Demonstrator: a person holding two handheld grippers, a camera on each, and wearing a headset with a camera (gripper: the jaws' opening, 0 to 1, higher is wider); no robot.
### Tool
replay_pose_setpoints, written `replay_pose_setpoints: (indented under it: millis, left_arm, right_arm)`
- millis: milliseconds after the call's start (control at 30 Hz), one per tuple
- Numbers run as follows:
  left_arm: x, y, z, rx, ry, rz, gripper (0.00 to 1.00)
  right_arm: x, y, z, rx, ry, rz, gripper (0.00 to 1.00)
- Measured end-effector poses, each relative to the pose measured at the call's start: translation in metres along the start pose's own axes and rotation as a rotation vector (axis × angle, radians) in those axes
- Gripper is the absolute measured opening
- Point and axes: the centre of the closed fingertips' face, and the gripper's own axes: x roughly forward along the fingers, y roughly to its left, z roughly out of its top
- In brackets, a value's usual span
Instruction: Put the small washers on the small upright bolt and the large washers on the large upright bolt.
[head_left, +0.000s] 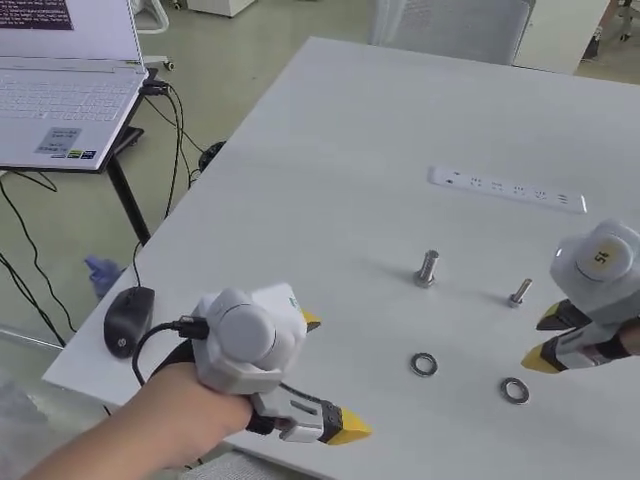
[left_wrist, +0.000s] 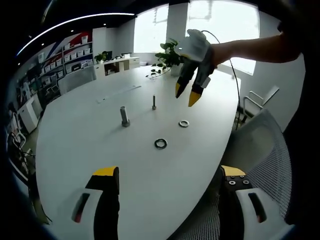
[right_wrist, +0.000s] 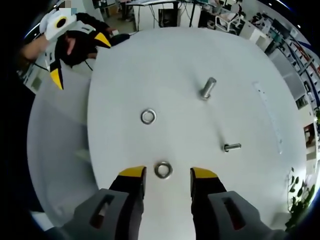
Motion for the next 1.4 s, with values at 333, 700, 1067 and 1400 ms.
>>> replay_pose_setpoints:
  millis: [333, 700, 1067, 1400]
  left_arm:
    - [0.0, -0.003, -0.001, 0.01, 0.006, -0.001, 0.81]
    - [0.0, -0.003, -0.001, 0.014, 0.009, -0.001, 0.81]
    - [-0.001, 0.0, -0.003, 0.007, 0.01, 0.003, 0.81]
    - [-0.001, -0.001, -0.004, 0.002, 0.013, 0.005, 0.81]
  right_arm:
    - [0.015, 0.012, -0.02, -0.038, 0.007, 0.022, 0.4]
    - [0.049, 0.012, -0.032, -0.088, 0.037, 0.032, 0.39]
    - [0.069, -0.001, -0.04, -0.092, 0.058, 0.03, 0.39]
    - [0.073, 0.0, -0.043, -0.098, 0.067, 0.033, 0.39]
